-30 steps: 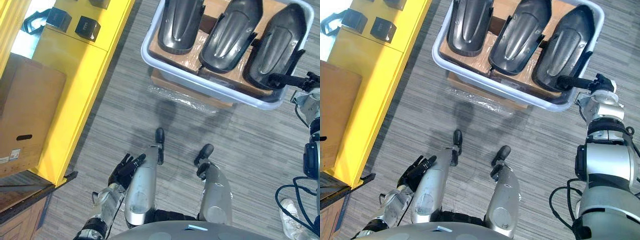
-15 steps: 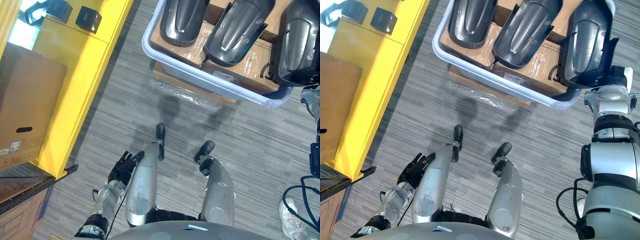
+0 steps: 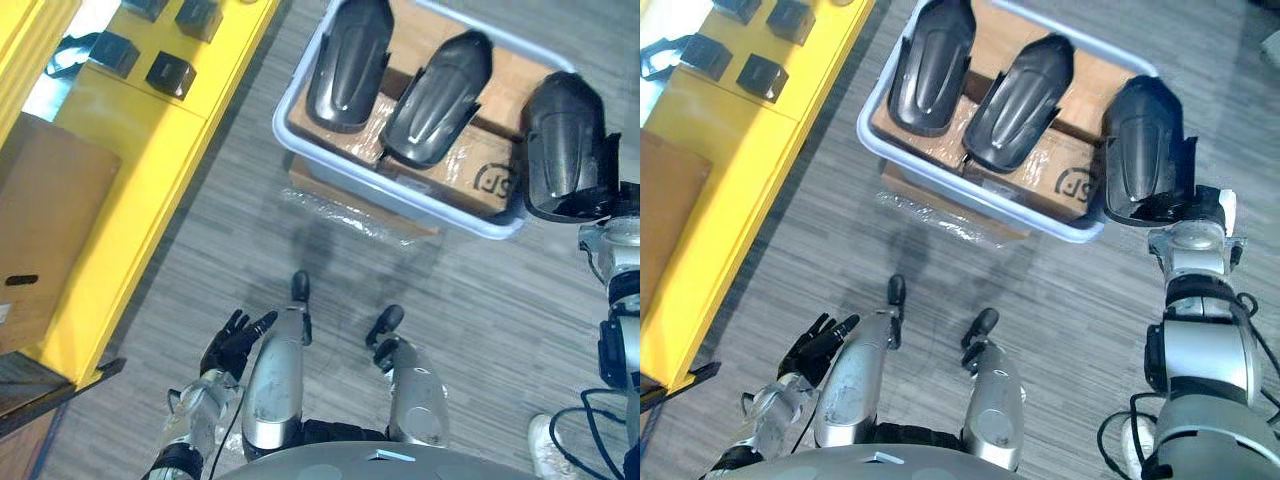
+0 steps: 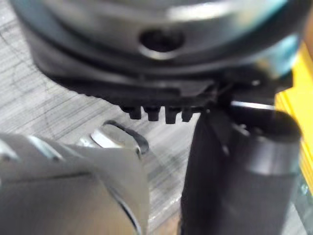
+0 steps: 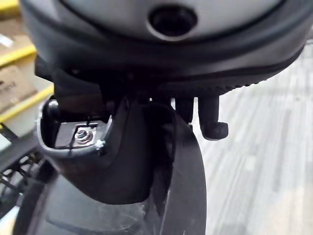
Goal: Walk over and take three plastic housings, then place them on the shelf
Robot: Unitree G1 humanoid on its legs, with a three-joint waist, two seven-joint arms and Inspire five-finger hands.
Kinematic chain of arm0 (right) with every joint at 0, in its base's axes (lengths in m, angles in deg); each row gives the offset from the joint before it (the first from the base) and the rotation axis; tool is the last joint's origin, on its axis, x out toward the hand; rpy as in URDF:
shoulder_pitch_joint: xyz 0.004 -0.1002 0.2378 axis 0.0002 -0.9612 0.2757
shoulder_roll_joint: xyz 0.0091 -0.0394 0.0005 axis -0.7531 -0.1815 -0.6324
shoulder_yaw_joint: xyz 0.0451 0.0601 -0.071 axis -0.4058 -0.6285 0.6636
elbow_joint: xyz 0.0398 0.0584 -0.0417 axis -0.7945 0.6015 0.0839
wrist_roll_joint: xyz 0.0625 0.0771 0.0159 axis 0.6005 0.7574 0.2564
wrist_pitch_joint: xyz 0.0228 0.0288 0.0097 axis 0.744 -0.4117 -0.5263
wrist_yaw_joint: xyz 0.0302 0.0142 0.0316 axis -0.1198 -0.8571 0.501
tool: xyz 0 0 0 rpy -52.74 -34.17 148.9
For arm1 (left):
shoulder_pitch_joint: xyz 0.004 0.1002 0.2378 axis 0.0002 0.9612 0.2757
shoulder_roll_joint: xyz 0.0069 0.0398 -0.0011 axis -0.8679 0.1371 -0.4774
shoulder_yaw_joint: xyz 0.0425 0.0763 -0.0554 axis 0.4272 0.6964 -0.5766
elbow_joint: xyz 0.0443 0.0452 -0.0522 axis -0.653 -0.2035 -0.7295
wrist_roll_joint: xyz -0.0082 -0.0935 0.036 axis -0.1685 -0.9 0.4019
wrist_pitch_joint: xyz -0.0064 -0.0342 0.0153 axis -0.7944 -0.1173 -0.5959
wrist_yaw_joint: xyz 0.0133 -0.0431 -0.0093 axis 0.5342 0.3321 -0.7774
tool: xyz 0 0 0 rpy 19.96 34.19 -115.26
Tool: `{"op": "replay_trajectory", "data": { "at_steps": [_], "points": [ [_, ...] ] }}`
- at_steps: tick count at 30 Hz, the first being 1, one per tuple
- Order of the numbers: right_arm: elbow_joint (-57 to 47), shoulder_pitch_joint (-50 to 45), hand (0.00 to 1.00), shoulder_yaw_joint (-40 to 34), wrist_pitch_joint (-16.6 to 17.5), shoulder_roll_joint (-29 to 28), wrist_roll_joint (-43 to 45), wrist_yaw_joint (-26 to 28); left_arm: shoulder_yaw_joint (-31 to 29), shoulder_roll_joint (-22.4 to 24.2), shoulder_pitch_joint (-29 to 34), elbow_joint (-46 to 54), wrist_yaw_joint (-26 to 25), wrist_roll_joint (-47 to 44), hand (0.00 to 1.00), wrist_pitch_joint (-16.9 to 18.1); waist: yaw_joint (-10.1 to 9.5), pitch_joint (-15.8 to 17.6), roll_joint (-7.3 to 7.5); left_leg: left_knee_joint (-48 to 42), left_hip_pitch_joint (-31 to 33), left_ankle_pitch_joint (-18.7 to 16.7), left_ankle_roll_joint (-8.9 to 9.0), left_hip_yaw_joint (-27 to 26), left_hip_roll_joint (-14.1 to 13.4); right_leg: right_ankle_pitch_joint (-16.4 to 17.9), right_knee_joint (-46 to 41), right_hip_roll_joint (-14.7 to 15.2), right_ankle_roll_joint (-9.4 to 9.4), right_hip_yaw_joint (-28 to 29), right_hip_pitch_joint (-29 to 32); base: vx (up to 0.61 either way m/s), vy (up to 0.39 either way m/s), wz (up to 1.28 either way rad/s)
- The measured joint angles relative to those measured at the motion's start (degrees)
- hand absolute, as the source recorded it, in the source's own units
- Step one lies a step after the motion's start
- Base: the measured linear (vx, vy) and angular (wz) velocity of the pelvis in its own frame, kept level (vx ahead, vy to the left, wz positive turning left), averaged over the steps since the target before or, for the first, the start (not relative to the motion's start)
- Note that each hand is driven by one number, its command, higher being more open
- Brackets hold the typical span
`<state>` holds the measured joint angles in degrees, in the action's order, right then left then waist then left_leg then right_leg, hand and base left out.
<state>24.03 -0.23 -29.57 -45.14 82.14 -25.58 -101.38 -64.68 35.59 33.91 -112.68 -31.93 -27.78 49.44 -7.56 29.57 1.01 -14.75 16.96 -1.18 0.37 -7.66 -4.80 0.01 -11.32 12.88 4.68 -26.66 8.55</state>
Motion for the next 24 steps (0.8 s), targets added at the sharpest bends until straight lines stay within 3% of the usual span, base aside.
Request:
{"op": "replay_trajectory", "data": {
  "at_steps": [2,3,6,11,14,18,22,24],
  "points": [
    [-7.8,-3.9,0.0,-0.6,1.3,-0.3,-1.0,-2.4,-0.6,-0.1,1.2,1.5,0.0,-0.3,1.0,-0.1,0.52,-1.5,1.56,2.6,-2.6,0.2,0.35,-0.9,0.1,-0.5,2.4,-0.5,0.1,0.3,-2.0,0.13,-0.019,-0.21],
    [-12.6,-5.5,0.0,-2.3,1.9,-2.2,-2.2,-4.0,-1.5,-0.2,1.9,2.5,-0.1,-0.4,1.0,-0.1,1.34,-3.2,3.1,4.6,-4.0,0.8,0.65,-1.5,0.1,-1.0,3.8,-0.8,0.05,0.5,-2.7,0.15,-0.025,-0.2],
    [-23.6,-10.9,0.0,-6.0,2.1,-7.5,-4.6,-7.0,-2.1,-0.5,3.2,6.6,-0.5,-0.9,1.0,-0.5,2.66,-7.6,5.74,9.4,-8.3,1.8,1.37,-2.4,0.1,-1.5,6.9,-1.5,0.36,0.5,-5.6,0.18,-0.047,-0.12],
    [-37.6,-19.6,0.0,-7.1,2.4,-14.1,-11.4,-9.0,-2.6,0.9,4.3,18.0,-2.4,-4.0,1.0,0.0,3.3,-15.0,7.04,14.1,-13.0,2.3,2.03,-3.6,0.3,-2.4,11.0,-2.4,0.9,0.4,-9.4,0.18,-0.028,-0.08],
    [-43.5,-22.7,0.0,-7.3,3.3,-18.8,-16.7,-10.1,-3.3,3.2,2.7,27.4,-3.0,-7.9,1.0,0.2,3.67,-17.3,6.57,14.2,-14.2,2.4,2.08,-3.7,0.5,-2.8,12.5,-2.5,1.11,-0.1,-11.3,0.08,-0.013,0.04],
    [-46.3,-22.8,0.0,-7.2,6.5,-21.4,-22.2,-10.9,-1.8,5.3,-1.6,35.3,-2.6,-12.6,1.0,-1.0,4.64,-19.1,4.08,14.9,-15.2,2.4,2.01,-3.3,0.6,-3.0,12.6,-2.4,1.43,-1.4,-12.3,0.01,0.005,0.07],
    [-50.3,-24.1,0.0,-6.4,12.2,-21.9,-24.6,-11.8,2.5,5.7,-4.4,36.6,-2.8,-13.3,1.0,-1.5,5.02,-20.5,2.49,15.1,-15.8,2.4,1.95,-3.4,1.0,-3.1,13.4,-2.2,1.59,-1.5,-13.1,-0.01,0.002,-0.01],
    [-54.2,-24.7,0.0,-3.9,15.9,-22.9,-24.7,-12.0,5.2,5.7,-5.9,36.6,-4.2,-11.6,1.0,-1.7,6.29,-20.9,1.83,15.1,-16.0,2.5,1.9,-3.7,1.0,-3.1,13.6,-2.2,1.6,-1.4,-13.2,-0.05,0.003,-0.07]
  ]
}}
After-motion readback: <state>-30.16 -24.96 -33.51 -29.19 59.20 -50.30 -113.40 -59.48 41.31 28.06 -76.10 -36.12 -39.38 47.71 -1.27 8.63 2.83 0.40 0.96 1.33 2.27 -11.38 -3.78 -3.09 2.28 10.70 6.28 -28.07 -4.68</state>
